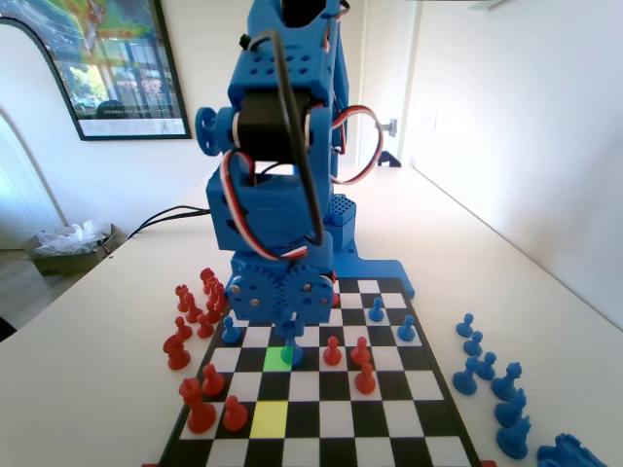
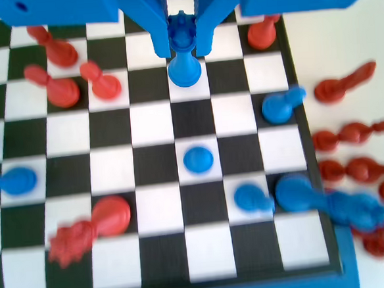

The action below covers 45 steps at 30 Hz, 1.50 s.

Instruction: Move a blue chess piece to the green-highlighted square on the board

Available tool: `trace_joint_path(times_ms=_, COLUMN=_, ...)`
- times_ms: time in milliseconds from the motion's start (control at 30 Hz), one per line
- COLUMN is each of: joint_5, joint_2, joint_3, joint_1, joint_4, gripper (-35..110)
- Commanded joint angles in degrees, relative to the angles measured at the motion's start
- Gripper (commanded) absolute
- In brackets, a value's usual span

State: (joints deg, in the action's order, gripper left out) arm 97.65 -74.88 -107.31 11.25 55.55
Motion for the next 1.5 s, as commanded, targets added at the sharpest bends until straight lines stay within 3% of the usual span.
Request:
trace_joint_path(times_ms=0, joint_5=0.62, joint_2=-5.71, joint_3=0.35, joint_1=0.79, joint_4=-0.09, gripper=1)
trace_joint_path(times_ms=1000, joint_5=1.14, joint_2=-5.89, joint_3=-0.53, joint_1=1.32, joint_4=-1.67, gripper=9)
trace_joint_path(times_ms=1167, joint_5=0.79, joint_2=-7.21, joint_3=2.46, joint_1=1.14, joint_4=1.58, gripper=11)
trace_joint_path(times_ms=1467, joint_5=0.88, joint_2=-12.22, joint_3=18.02, joint_1=1.41, joint_4=17.58, gripper=5)
